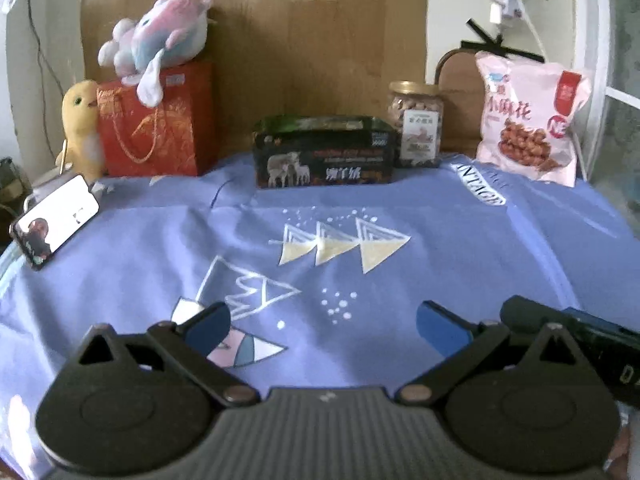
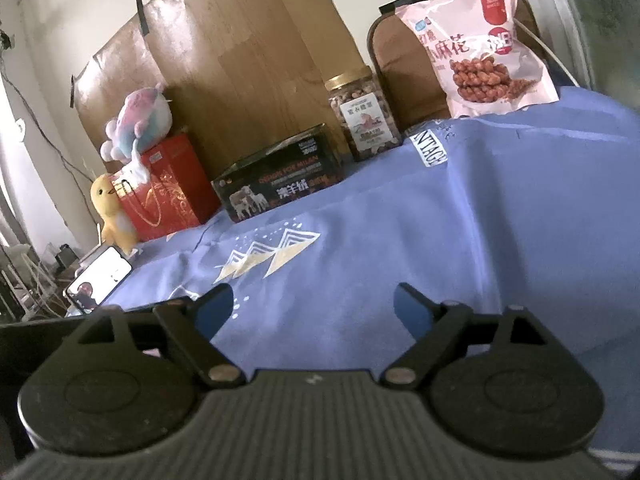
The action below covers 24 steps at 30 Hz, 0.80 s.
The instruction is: Organize snacks
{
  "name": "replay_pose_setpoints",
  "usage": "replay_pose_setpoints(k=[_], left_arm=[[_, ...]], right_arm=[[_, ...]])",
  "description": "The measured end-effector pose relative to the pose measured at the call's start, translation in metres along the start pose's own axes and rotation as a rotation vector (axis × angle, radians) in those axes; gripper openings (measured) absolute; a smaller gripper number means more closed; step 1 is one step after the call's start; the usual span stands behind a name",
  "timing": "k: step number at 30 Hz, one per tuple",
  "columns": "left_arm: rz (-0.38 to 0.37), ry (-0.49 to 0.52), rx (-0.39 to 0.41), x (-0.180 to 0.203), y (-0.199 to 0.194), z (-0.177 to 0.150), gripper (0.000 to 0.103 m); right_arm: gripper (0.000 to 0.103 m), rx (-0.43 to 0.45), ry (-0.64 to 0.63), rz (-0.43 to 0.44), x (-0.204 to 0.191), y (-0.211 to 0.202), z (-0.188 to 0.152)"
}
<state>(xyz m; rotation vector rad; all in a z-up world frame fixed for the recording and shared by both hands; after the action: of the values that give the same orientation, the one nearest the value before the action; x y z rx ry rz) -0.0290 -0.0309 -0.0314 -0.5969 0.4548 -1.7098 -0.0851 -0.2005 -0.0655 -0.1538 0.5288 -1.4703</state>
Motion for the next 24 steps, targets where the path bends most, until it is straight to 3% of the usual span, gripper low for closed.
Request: replay_pose_setpoints(k=[7,17,24], left_arm=[[0.075,0.063,0.009,0.0,0.001,0.0,0.103],[0.171,0.044,-0.015,-0.019,0.01,-0.001,0.103],[0.166,0.003,-0.054,-0.023,0.013,-0.003,0.103]], right_arm=[[0.09,0.022,-0.011,-0.015,-0.002,-0.005,0.002],[0.091,0.018,-0.012,-0.03,-0.002,-0.004,-0.001],[0.092,-0.01,-0.005,-0.023,-0.003,0.0,-0.004]])
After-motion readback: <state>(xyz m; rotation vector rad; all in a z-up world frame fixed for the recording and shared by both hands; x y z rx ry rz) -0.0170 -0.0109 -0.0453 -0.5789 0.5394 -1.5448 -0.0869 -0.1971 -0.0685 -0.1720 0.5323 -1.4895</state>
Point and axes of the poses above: each gripper's, at about its wrist camera, not at the fingertips, and y roughly the way its jaws point, x to its right, z to its top, the point moved 6 cm from there along y, roughly the way its jaws point, and after that the axes turned 12 degrees about -y, right-handed, at the moved point
